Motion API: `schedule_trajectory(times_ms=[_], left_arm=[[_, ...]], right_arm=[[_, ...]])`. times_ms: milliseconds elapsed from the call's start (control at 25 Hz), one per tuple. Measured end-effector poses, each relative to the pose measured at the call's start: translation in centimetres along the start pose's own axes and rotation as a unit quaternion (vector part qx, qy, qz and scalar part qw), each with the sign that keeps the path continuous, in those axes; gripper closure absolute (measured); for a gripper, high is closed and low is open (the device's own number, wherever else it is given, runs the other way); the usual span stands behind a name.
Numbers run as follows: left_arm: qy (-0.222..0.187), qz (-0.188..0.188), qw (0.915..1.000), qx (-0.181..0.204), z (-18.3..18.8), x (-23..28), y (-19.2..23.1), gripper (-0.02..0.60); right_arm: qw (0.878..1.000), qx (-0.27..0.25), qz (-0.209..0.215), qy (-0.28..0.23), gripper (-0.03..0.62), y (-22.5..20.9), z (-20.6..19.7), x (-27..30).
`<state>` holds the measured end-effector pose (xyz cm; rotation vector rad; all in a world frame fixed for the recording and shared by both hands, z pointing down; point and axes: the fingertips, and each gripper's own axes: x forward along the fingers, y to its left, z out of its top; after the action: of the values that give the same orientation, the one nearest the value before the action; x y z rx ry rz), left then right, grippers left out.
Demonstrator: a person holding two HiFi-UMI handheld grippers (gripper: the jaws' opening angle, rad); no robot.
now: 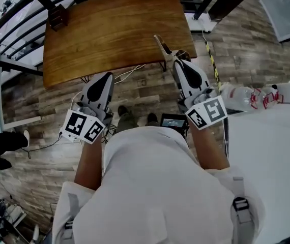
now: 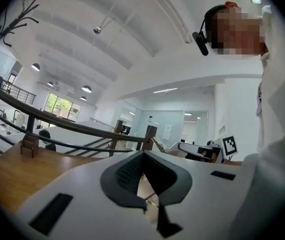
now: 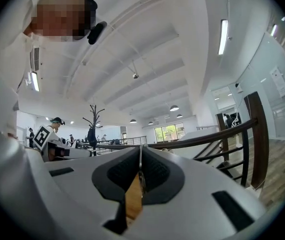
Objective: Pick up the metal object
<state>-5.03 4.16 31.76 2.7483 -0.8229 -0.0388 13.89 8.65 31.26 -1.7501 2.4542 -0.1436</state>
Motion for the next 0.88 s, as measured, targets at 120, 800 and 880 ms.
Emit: schedule_trajectory(times_ms=[120, 800, 880], left_arm=[[0.013, 0.013, 0.9998, -0.004, -1.6, -0.1, -1.8, 0.574], [0.024, 0.006, 0.9995, -0.018, -3.5, -1.6, -4.8, 0.574], [0.023, 0.006, 0.9995, -0.021, -3.4, -2.1, -4.6, 0.574]], right_arm=[[1.000, 0.010, 0.011, 0.001, 0.568, -0.6, -0.7, -1.8], [0.999, 0.028, 0.028, 0.008, 0.568, 1.0, -1.3, -3.9], [0.999, 0.029, 0.028, 0.012, 0.568, 1.5, -1.4, -4.0]])
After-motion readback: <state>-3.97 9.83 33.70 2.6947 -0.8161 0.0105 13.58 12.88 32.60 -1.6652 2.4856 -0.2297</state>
